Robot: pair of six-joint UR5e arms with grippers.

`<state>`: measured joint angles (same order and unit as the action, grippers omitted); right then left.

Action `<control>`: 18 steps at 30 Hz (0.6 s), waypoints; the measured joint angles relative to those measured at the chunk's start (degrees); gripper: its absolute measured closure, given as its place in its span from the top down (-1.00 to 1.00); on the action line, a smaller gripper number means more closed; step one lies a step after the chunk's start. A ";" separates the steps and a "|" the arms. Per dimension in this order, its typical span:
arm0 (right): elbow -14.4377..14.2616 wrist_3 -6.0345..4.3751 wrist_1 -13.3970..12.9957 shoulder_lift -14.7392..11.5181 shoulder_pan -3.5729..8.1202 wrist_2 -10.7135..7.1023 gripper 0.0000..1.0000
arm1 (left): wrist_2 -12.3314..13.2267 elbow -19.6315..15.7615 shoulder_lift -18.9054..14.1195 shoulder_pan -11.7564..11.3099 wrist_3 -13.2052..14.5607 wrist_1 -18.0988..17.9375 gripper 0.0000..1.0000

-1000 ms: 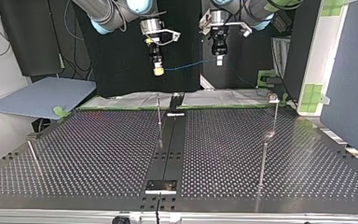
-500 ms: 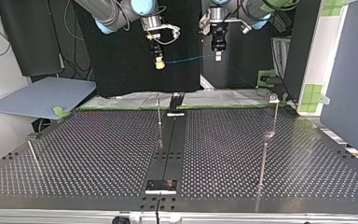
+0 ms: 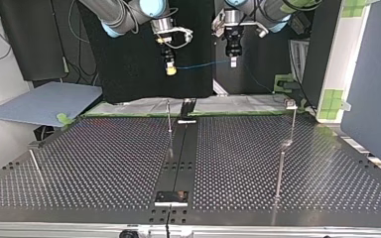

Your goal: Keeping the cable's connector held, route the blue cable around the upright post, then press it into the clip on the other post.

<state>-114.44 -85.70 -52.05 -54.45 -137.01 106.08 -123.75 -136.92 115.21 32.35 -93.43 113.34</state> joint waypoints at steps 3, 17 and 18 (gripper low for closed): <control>0.15 -1.27 0.32 -1.35 -0.15 -0.88 -1.00 | 0.53 0.02 -1.31 -0.32 -1.16 0.96 -1.00; 2.52 -5.34 4.41 -8.33 -0.22 -5.82 -1.00 | 2.55 0.02 -7.96 -1.11 -4.89 7.52 -1.00; 2.92 -5.35 4.85 -8.78 -0.22 -5.90 -1.00 | 2.53 0.02 -8.37 -1.19 -4.94 7.90 -1.00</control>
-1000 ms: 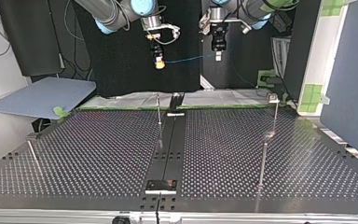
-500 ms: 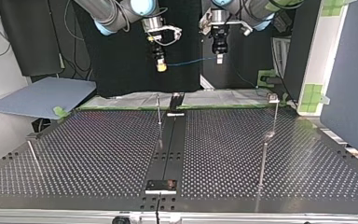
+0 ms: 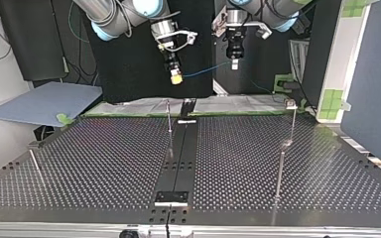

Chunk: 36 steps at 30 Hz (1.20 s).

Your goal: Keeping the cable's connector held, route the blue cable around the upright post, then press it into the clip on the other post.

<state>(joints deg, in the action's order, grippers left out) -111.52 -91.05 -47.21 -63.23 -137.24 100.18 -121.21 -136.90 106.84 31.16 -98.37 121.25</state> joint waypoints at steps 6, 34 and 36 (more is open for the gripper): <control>2.82 -0.02 2.88 -2.91 0.21 -0.64 -1.00 | -0.86 0.71 -2.75 -0.92 -0.90 2.77 -1.00; 16.00 -1.11 16.49 -5.38 1.60 -5.74 -1.00 | -2.58 14.05 -16.53 -7.34 -2.80 16.54 -1.00; 16.88 -1.04 17.35 -4.63 1.51 -5.93 -1.00 | -2.19 14.86 -17.34 -8.01 -2.79 17.37 -1.00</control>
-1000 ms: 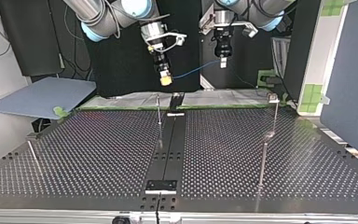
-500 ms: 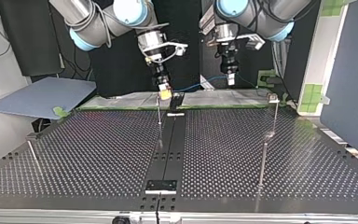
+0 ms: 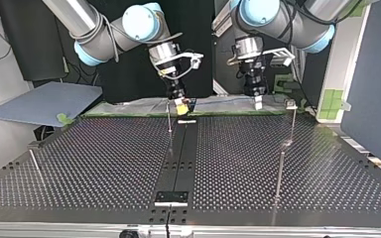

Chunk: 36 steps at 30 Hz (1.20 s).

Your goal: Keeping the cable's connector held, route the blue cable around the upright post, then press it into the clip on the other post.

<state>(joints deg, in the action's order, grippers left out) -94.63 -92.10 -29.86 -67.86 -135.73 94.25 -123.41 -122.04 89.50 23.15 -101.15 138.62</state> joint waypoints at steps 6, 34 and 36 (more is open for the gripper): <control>2.87 -0.16 2.53 1.15 -0.21 -0.20 -1.00 | 2.45 2.79 -2.79 -2.70 0.28 2.76 -1.00; 16.07 -0.85 13.36 1.36 -0.88 -3.39 -1.00 | 12.79 13.42 -8.53 -13.59 2.01 16.52 -1.00; 16.96 -0.95 13.71 1.36 -0.88 -3.51 -1.00 | 13.16 13.70 -8.43 -13.85 1.97 17.01 -1.00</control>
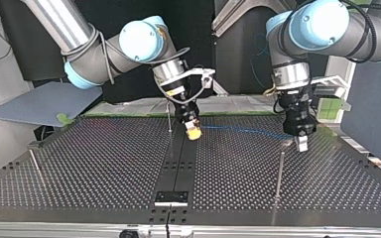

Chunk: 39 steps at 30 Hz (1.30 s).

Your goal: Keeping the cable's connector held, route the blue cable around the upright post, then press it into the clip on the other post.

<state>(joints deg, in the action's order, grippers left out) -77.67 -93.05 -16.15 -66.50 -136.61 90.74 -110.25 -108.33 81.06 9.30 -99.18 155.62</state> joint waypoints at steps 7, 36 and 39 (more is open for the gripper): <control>3.46 -0.38 0.52 0.02 -0.02 -0.36 -1.00 | 1.26 1.76 1.03 -1.01 -0.20 0.89 -1.00; 17.41 -1.54 1.87 5.73 0.76 -1.32 -1.00 | 5.97 9.37 6.96 -6.04 -1.18 3.38 -1.00; 18.78 -1.54 1.88 6.43 0.72 -1.52 -1.00 | 6.66 9.53 7.68 -6.59 -1.32 3.31 -1.00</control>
<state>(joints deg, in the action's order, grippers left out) -58.89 -94.59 -14.27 -60.07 -135.89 89.22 -103.58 -98.81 88.75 2.71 -100.50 158.93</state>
